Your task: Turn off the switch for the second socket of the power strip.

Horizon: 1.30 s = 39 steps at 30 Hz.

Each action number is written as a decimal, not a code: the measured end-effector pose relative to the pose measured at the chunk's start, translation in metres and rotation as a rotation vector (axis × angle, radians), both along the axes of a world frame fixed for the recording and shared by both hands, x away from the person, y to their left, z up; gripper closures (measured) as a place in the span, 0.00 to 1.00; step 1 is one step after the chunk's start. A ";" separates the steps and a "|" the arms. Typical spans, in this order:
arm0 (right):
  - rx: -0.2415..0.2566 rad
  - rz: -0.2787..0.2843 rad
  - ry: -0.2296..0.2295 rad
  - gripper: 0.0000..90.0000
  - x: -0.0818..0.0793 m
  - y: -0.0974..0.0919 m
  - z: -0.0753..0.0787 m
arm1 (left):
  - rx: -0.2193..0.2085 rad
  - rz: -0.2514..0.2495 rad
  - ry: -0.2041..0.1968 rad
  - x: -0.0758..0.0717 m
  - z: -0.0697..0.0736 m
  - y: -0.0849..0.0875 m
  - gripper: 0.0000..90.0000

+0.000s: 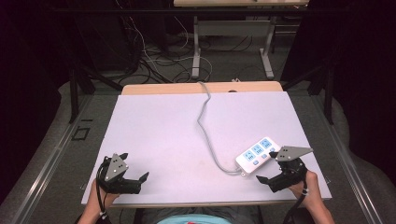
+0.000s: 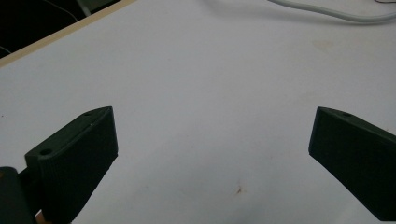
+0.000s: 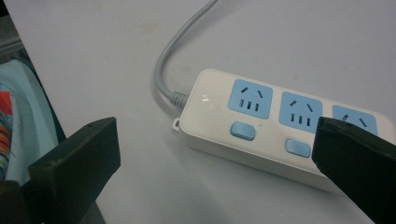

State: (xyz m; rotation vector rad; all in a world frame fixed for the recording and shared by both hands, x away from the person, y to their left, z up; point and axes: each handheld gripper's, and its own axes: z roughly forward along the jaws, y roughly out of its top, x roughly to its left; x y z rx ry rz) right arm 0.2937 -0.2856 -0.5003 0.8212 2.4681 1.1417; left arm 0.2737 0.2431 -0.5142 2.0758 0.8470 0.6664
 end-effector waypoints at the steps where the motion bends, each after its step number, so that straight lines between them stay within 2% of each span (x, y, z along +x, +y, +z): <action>1: 0.010 -0.015 -0.001 0.01 0.001 0.000 0.000 | 0.006 0.001 -0.005 0.000 0.000 0.000 0.01; 3: 0.009 -0.014 0.005 0.01 0.002 -0.002 0.002 | 0.006 0.001 -0.005 0.000 0.000 0.000 0.01; 5: 0.016 -0.015 -0.007 0.01 0.005 -0.003 0.002 | 0.006 0.001 -0.006 0.000 0.000 0.000 0.01; 8: 0.008 -0.018 0.014 0.01 0.006 -0.004 0.003 | 0.002 -0.002 -0.002 0.000 0.000 0.000 0.01; 9: 0.024 -0.030 0.007 0.01 0.007 -0.005 0.002 | 0.008 -0.002 -0.006 0.000 0.000 0.000 0.01; 11: 0.018 -0.027 0.002 0.01 0.009 -0.006 0.003 | 0.005 -0.002 -0.004 0.000 0.000 0.000 0.01; 12: 0.020 -0.038 0.017 0.01 0.010 -0.006 0.003 | 0.002 -0.001 -0.001 0.000 0.000 -0.001 0.01; 15: 0.018 -0.041 0.010 0.01 0.012 -0.007 0.003 | 0.001 0.001 0.002 0.000 0.000 0.000 0.01; 16: 0.014 -0.044 0.022 0.01 0.013 -0.008 0.004 | -0.003 0.003 0.001 0.000 -0.001 -0.001 0.01; 19: 0.016 -0.058 0.010 0.01 0.015 -0.008 0.004 | -0.002 0.001 0.005 0.001 -0.001 -0.001 0.01; 32: 0.016 -0.081 0.018 0.01 0.029 -0.012 0.009 | 0.002 -0.002 0.009 0.002 -0.001 -0.002 0.01; 39: 0.016 -0.098 0.036 0.00 0.036 -0.013 0.009 | 0.002 -0.003 0.009 0.002 -0.001 -0.002 0.01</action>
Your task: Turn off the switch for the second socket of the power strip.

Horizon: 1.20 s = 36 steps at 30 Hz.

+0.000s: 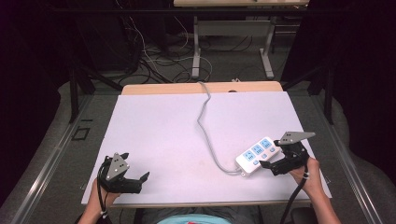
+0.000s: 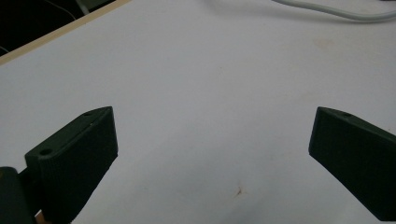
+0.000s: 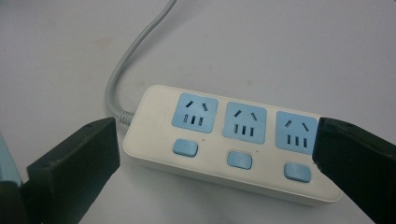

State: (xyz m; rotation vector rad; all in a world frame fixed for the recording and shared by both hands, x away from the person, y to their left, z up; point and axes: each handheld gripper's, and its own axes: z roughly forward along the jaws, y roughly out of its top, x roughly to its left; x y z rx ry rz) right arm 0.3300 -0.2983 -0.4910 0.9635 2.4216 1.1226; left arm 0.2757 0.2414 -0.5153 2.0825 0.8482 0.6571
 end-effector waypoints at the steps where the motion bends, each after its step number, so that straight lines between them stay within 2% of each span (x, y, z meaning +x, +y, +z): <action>1: -0.006 -0.004 -0.001 0.00 0.003 0.000 -0.001 | 0.000 0.000 0.000 0.000 0.000 0.000 0.01; 7: -0.007 -0.005 0.014 0.00 0.009 -0.002 -0.002 | 0.005 -0.003 -0.002 0.001 0.000 0.000 0.01; 10: 0.003 -0.015 0.036 0.00 0.014 -0.002 -0.003 | 0.000 -0.003 0.002 0.001 0.000 0.000 0.01; 14: -0.008 -0.018 0.032 0.00 0.017 -0.002 -0.004 | 0.004 -0.003 -0.001 0.001 0.000 0.000 0.01; 19: -0.009 -0.022 0.050 0.00 0.023 -0.002 -0.005 | 0.013 -0.005 -0.007 0.001 0.000 0.001 0.01; 24: 0.002 -0.038 0.083 0.00 0.028 -0.002 -0.008 | 0.010 -0.004 -0.006 0.001 0.000 0.000 0.01; 26: 0.006 -0.029 0.087 0.00 0.029 -0.003 -0.008 | 0.008 -0.005 -0.005 0.001 0.000 0.000 0.01; 36: 0.002 -0.055 0.119 0.00 0.038 -0.003 -0.010 | 0.002 -0.006 0.001 0.001 -0.001 0.000 0.01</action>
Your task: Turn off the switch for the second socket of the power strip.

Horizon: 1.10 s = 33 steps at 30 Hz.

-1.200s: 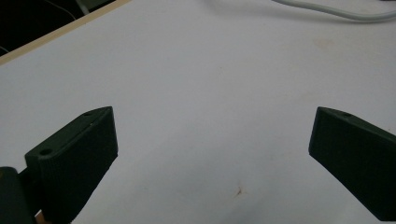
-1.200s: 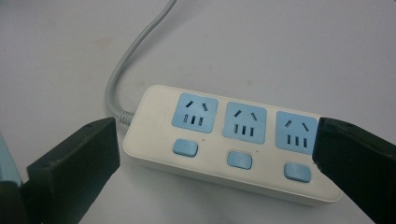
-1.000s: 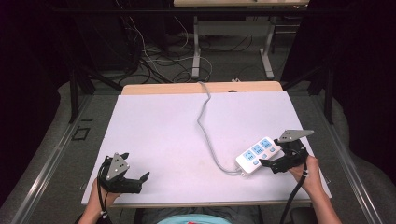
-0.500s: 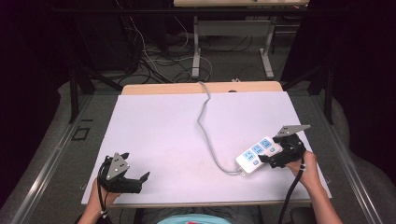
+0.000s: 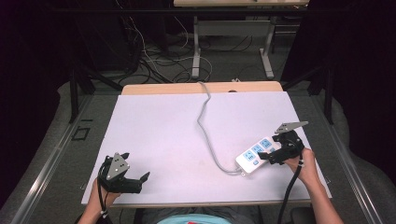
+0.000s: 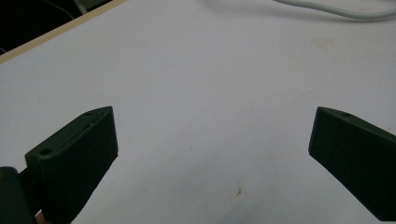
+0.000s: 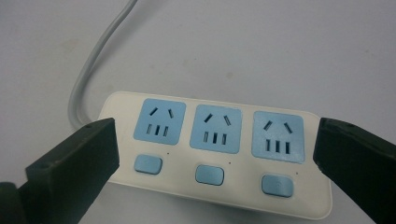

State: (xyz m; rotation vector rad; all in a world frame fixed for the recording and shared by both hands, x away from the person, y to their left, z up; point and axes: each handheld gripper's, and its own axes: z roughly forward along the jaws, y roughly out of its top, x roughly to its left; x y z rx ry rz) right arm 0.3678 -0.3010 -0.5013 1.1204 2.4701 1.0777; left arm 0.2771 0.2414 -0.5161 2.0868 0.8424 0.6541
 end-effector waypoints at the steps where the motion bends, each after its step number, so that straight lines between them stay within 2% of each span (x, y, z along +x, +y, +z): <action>1: -0.003 0.002 -0.004 0.00 0.001 0.000 0.000 | -0.003 -0.001 0.004 0.000 0.000 0.000 0.01; 5: -0.007 0.002 -0.005 0.03 0.001 0.000 -0.002 | -0.001 -0.002 0.004 0.000 0.000 0.000 0.01; 10: -0.007 -0.008 0.003 0.17 0.001 -0.001 -0.003 | -0.002 -0.004 0.004 0.000 0.000 0.000 0.01; 15: -0.019 -0.014 0.006 0.25 0.000 0.001 -0.003 | 0.000 -0.005 0.009 0.000 0.000 0.000 0.01; 16: -0.022 -0.007 -0.006 0.32 0.000 0.000 -0.003 | 0.003 -0.004 0.006 0.000 0.000 0.000 0.01; 18: -0.016 -0.008 -0.001 0.36 0.000 0.000 -0.003 | 0.003 -0.003 0.005 0.000 0.000 0.000 0.01; 22: -0.021 -0.029 0.003 0.58 -0.002 0.000 -0.002 | 0.002 -0.005 0.005 0.000 0.000 0.000 0.01; 23: -0.027 -0.030 0.006 0.69 -0.003 0.000 -0.003 | 0.005 -0.004 0.005 0.000 0.000 0.000 0.01; 24: -0.027 -0.030 0.006 0.69 -0.003 0.000 -0.003 | 0.001 -0.007 0.009 0.000 0.000 0.000 0.01; 29: -0.054 -0.015 0.016 0.96 -0.006 0.001 -0.003 | 0.006 -0.005 0.005 0.000 0.000 0.000 0.01; 30: -0.054 -0.005 0.007 0.99 -0.005 0.001 -0.004 | 0.006 -0.005 0.005 0.000 0.000 0.000 0.01; 33: -0.066 -0.016 0.011 1.00 -0.006 0.002 -0.003 | 0.005 -0.006 0.005 0.000 0.000 0.000 0.01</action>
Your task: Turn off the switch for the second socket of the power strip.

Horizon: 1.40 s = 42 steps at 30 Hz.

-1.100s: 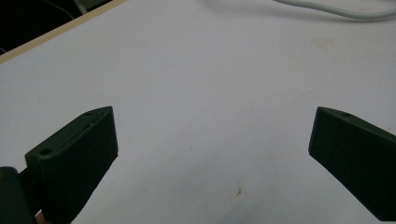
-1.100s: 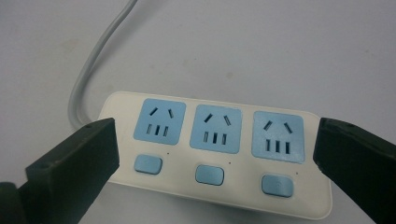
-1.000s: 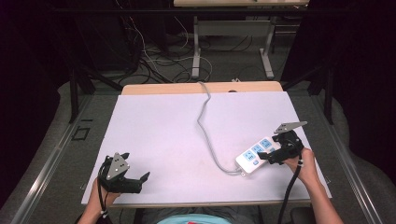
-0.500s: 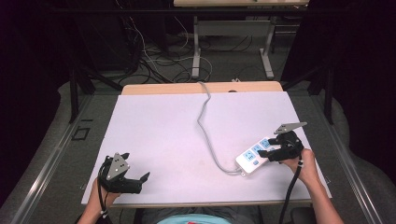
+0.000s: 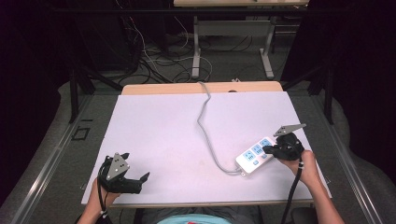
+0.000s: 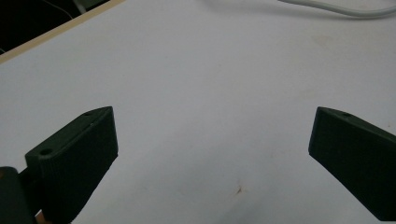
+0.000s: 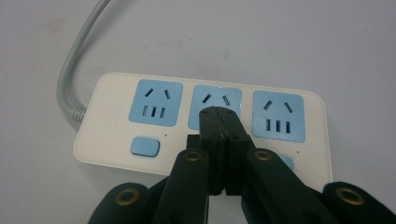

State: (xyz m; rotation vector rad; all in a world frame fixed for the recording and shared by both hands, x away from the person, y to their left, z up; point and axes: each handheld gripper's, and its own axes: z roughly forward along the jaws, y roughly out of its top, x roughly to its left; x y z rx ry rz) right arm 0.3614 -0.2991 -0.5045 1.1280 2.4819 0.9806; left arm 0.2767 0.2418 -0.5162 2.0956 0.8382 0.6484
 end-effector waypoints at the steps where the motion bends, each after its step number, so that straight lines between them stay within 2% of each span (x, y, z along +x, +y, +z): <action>1: -0.006 -0.003 -0.002 1.00 -0.001 0.000 0.000 | 0.000 0.000 0.000 0.000 0.000 0.000 0.01; 5: -0.018 0.002 -0.001 1.00 -0.001 0.002 0.000 | 0.006 0.000 -0.003 0.000 0.000 0.000 0.01; 7: -0.025 -0.014 0.002 1.00 -0.002 0.003 0.000 | 0.003 0.000 -0.003 0.000 0.000 0.000 0.01; 22: -0.080 0.014 0.015 1.00 -0.002 0.008 -0.007 | 0.005 0.000 -0.003 0.000 0.000 0.000 0.02; 23: -0.088 0.014 0.005 1.00 -0.001 0.008 -0.008 | 0.006 0.000 -0.003 0.000 0.000 0.000 0.02; 33: -0.109 0.018 0.017 1.00 -0.001 0.010 -0.011 | 0.003 -0.002 0.001 0.000 0.000 -0.001 0.02; 40: -0.108 0.030 0.016 1.00 0.000 0.009 -0.012 | 0.004 -0.002 0.002 0.000 0.000 -0.001 0.02; 42: -0.103 0.018 0.016 1.00 0.000 0.010 -0.012 | 0.004 -0.002 0.002 0.000 0.000 -0.001 0.02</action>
